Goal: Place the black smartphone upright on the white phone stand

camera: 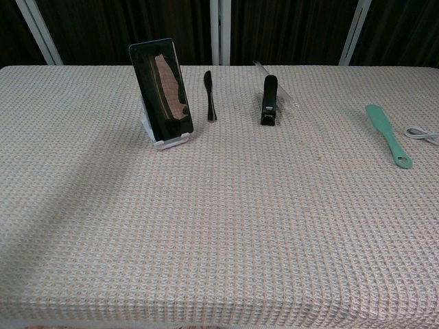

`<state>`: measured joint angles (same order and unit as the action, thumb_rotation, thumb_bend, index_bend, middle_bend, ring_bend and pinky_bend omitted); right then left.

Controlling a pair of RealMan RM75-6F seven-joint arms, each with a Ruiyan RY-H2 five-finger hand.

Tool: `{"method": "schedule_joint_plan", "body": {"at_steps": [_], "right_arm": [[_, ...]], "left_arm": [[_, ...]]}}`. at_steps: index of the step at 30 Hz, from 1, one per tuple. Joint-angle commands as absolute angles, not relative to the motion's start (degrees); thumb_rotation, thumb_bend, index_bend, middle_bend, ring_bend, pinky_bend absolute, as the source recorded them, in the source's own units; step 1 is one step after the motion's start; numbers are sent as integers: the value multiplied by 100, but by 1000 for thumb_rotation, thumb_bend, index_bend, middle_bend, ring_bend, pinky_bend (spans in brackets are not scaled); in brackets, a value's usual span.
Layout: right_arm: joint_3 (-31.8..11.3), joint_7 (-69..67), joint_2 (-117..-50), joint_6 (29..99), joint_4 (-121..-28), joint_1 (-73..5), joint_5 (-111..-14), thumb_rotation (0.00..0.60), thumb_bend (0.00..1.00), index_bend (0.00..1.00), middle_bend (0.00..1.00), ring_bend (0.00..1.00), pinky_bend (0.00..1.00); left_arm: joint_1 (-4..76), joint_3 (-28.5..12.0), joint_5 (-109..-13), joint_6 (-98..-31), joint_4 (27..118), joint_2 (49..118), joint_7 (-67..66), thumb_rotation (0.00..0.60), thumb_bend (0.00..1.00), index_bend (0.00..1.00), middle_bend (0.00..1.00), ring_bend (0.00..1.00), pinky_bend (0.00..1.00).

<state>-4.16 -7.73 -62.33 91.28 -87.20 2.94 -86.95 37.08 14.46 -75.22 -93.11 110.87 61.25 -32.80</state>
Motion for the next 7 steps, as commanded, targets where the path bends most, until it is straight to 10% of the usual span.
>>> {"method": "schedule_joint_plan", "body": {"at_steps": [1, 7], "right_arm": [[-363, -729, -6263, 9099, -8717, 267, -8768, 600, 277, 0, 0, 0, 0], [-350, -591, -6297, 9070, -8821, 228, -8795, 600, 276, 0, 0, 0, 0]], "left_arm": [[2454, 1738, -7917, -10176, 10516, 6351, -1961, 215, 70, 0, 38, 60, 205], [1654, 1770, -8139, -10255, 9607, 6678, -1286, 207, 103, 0, 37, 59, 205]]}}
